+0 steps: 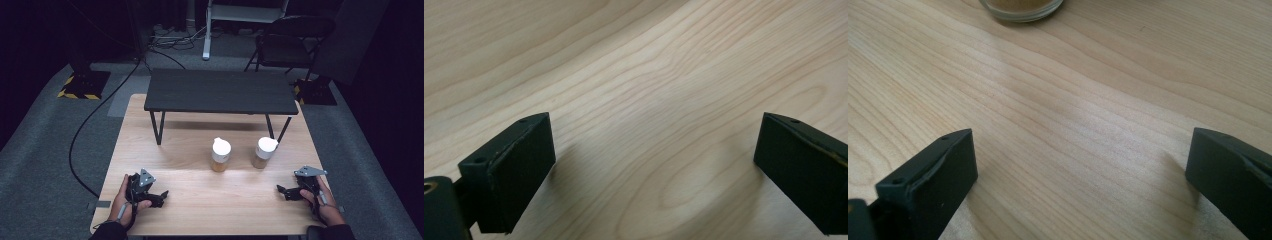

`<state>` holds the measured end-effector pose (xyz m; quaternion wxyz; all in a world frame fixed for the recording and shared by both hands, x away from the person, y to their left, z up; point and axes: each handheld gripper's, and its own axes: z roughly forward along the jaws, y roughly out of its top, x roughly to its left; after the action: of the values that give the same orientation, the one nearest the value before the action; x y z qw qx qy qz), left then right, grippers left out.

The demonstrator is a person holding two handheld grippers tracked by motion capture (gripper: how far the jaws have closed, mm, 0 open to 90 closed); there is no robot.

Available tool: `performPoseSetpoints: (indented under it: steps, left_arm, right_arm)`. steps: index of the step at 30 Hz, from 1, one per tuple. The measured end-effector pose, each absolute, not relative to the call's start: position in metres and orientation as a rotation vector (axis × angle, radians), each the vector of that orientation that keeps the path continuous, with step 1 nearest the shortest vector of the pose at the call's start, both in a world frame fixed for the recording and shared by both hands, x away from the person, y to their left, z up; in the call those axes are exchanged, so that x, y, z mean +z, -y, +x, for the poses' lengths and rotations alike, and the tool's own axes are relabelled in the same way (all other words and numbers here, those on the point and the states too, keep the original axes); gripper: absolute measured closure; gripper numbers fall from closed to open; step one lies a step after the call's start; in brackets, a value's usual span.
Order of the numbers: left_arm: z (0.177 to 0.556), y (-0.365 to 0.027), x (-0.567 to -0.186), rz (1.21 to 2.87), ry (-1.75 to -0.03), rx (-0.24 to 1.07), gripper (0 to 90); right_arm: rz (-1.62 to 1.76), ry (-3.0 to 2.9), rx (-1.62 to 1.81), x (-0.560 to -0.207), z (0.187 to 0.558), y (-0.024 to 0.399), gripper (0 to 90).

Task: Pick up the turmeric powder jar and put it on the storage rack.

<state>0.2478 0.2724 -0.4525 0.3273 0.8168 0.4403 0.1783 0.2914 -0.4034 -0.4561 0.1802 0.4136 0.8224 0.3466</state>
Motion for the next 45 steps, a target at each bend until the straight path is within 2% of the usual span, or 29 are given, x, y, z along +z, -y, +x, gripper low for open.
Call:
performPoseSetpoints:
  steps: [34,45]
  left_arm:
    - [0.242,-0.268,-0.452,2.126,-1.160,0.502,3.0]
    - [0.230,-0.262,-0.441,2.030,-1.105,0.550,2.5]
  right_arm:
    - [1.168,-2.324,0.980,-0.456,0.292,0.403,0.0]
    - [1.168,-2.324,0.980,-0.456,0.292,0.403,0.0]
